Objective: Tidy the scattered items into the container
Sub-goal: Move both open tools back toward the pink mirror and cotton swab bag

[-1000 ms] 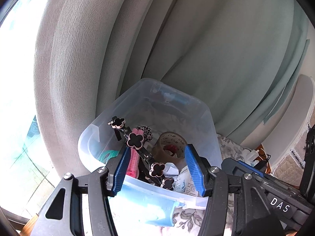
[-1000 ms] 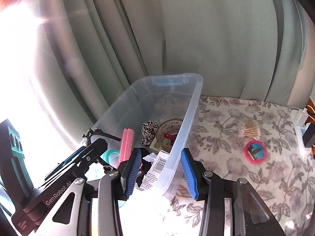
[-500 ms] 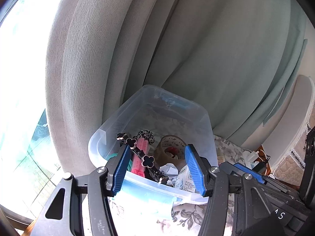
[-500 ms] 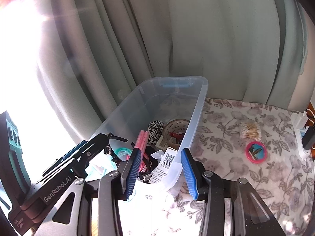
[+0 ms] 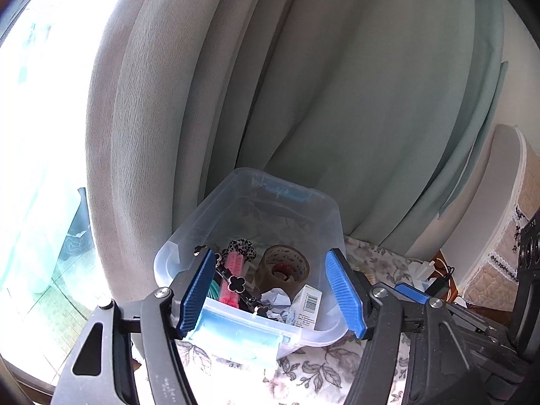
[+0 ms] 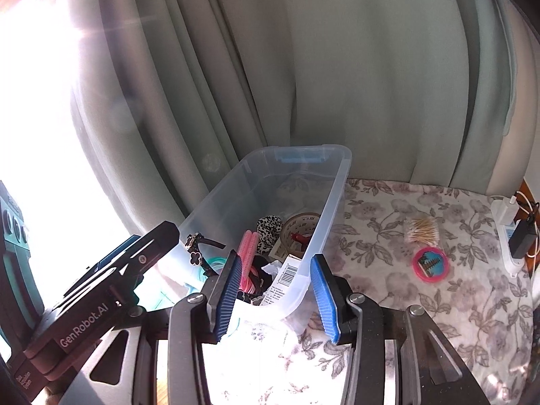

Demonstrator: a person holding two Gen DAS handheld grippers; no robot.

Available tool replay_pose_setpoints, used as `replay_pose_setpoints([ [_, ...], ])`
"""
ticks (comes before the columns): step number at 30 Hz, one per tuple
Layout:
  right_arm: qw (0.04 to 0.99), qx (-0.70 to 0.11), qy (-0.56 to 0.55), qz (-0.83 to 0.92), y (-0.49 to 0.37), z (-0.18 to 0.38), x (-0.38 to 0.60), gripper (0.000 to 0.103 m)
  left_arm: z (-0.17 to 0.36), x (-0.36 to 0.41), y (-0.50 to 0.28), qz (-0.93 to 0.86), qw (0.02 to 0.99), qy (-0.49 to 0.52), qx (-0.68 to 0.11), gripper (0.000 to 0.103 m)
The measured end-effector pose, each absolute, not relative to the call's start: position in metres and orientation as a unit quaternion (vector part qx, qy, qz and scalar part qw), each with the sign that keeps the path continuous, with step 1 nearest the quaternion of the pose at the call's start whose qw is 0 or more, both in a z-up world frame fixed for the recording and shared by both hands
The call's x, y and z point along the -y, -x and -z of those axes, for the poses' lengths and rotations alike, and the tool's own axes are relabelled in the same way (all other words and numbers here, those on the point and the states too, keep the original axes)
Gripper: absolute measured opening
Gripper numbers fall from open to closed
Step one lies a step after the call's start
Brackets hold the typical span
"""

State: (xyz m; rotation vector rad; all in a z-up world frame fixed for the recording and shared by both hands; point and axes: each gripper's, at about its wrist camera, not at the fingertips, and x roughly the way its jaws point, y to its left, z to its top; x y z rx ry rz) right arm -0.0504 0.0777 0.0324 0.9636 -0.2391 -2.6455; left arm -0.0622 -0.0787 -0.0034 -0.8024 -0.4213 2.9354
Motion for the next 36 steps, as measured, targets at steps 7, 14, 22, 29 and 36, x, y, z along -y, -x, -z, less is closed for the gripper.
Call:
replay_pose_setpoints([
  [7,0.108,0.131,-0.305,0.937,0.04,-0.043,-0.138,0.051,-0.017,0.055,0.041,-0.96,0.063,0.242,0.123,0.072],
  [14,0.047,0.181,-0.304,0.934,0.041,-0.033,-0.204,0.051,-0.02,0.011,0.043,-0.96,0.104,0.241,0.099,0.072],
  [22,-0.012,0.232,-0.311,0.922,0.041,-0.009,-0.271,0.051,-0.002,-0.057,0.062,-0.946,0.16,0.277,0.049,0.072],
  [29,-0.047,0.249,-0.34,0.906,0.053,0.027,-0.309,0.051,0.036,-0.109,0.086,-0.928,0.183,0.326,0.012,0.072],
  [36,-0.068,0.248,-0.365,0.895,0.067,0.054,-0.333,0.051,0.089,-0.15,0.123,-0.905,0.195,0.377,0.003,0.072],
])
